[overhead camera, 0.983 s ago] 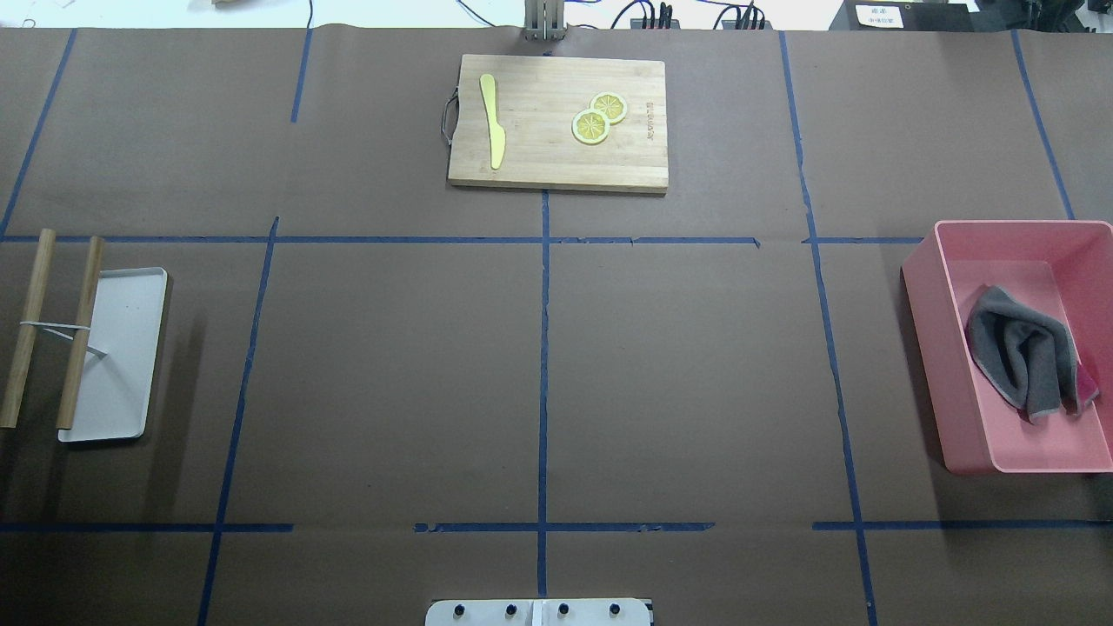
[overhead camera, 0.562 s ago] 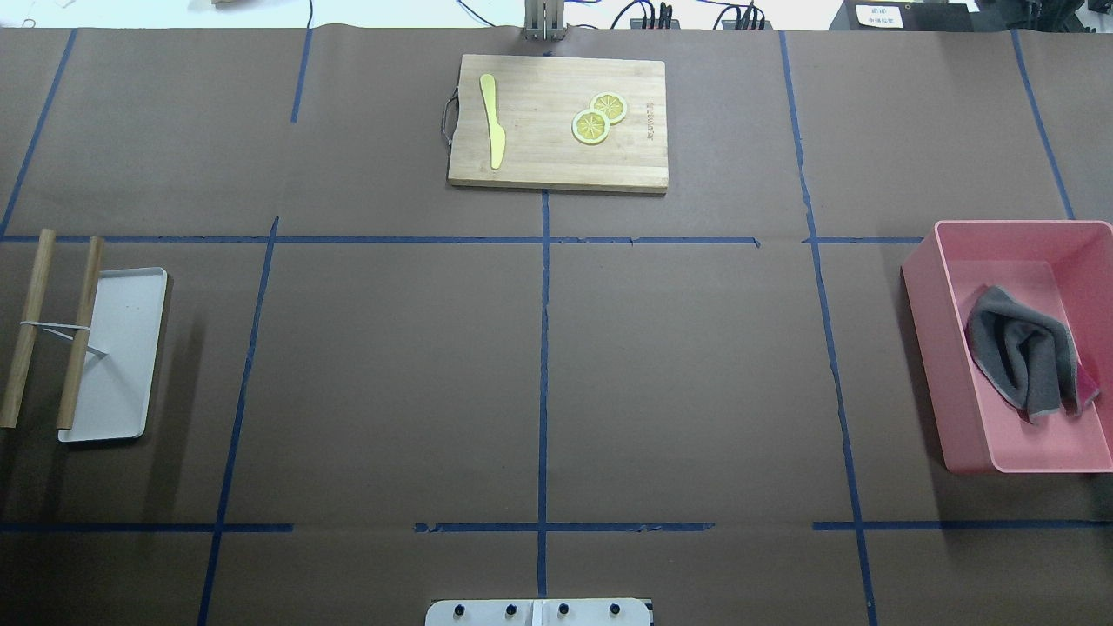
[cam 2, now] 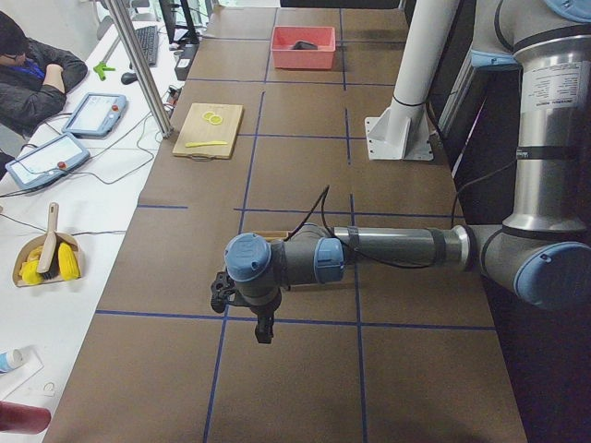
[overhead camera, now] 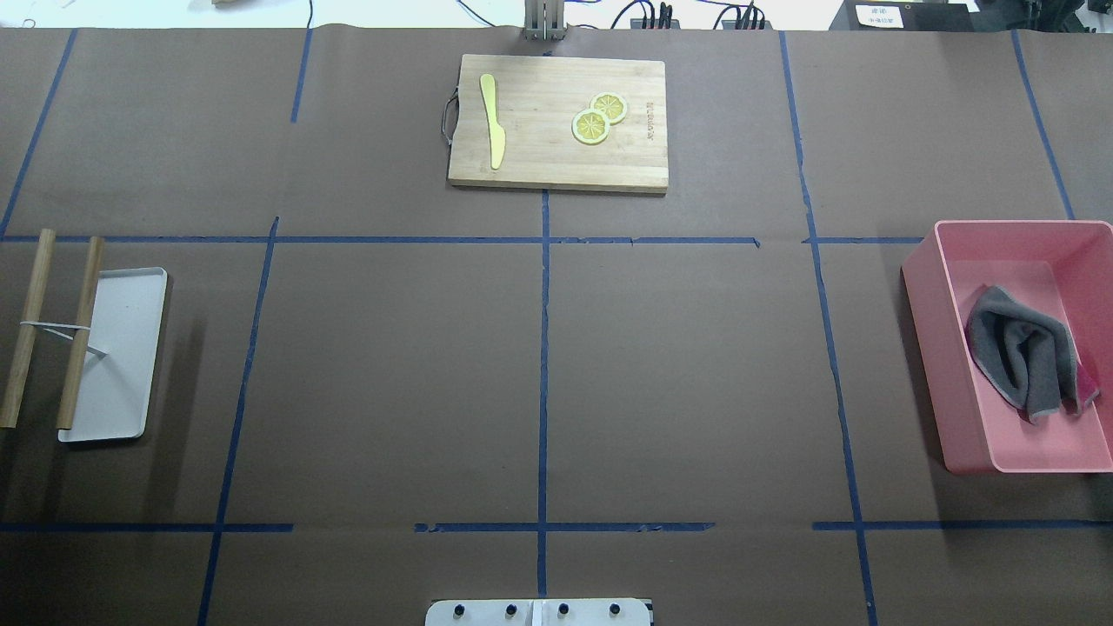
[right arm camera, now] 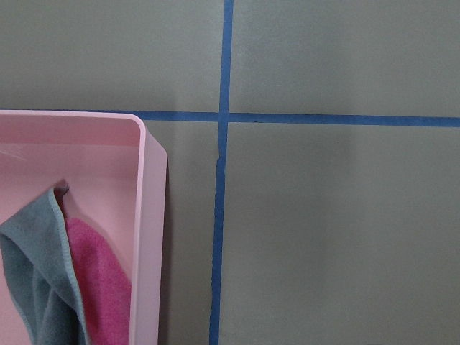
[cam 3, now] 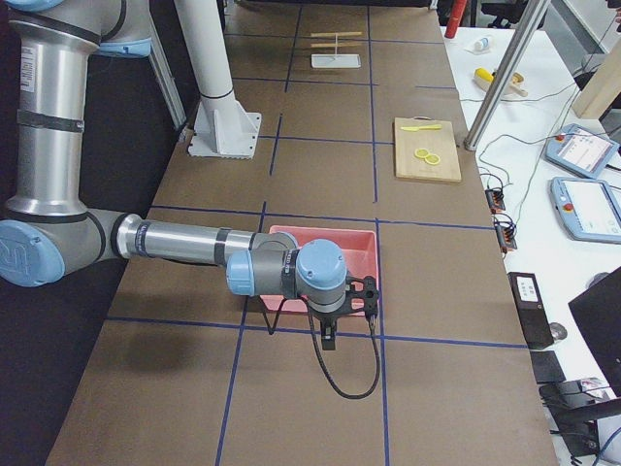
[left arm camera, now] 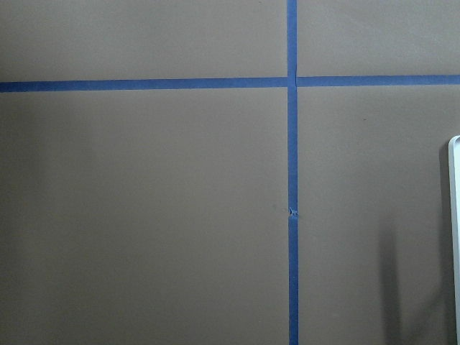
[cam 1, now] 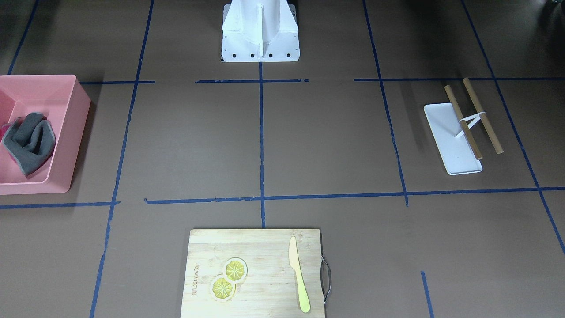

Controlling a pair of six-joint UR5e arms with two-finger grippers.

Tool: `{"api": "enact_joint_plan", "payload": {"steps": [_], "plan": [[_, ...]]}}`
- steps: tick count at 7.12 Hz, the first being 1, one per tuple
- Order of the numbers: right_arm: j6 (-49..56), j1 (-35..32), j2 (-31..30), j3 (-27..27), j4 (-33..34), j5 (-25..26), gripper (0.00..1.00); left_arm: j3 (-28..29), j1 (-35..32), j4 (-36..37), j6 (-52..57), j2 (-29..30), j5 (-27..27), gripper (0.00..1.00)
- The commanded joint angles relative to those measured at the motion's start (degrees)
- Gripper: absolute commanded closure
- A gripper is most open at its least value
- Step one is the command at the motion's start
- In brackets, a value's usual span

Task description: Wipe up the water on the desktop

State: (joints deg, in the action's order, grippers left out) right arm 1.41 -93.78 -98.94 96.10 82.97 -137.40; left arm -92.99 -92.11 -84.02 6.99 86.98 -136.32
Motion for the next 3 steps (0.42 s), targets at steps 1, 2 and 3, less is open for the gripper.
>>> {"api": "enact_joint_plan", "payload": {"steps": [1, 2, 3], "plan": [[-0.1, 0.0, 0.2, 0.1, 0.0, 0.0, 0.00, 0.1, 0.0, 0.0, 0.0, 0.0, 0.0, 0.00], [-0.1, 0.0, 0.4, 0.0, 0.0, 0.0, 0.00, 0.0, 0.0, -0.1, -0.1, 0.0, 0.0, 0.00], [0.0, 0.0, 0.4, 0.0, 0.0, 0.0, 0.00, 0.0, 0.0, -0.1, -0.1, 0.0, 0.0, 0.00]]}}
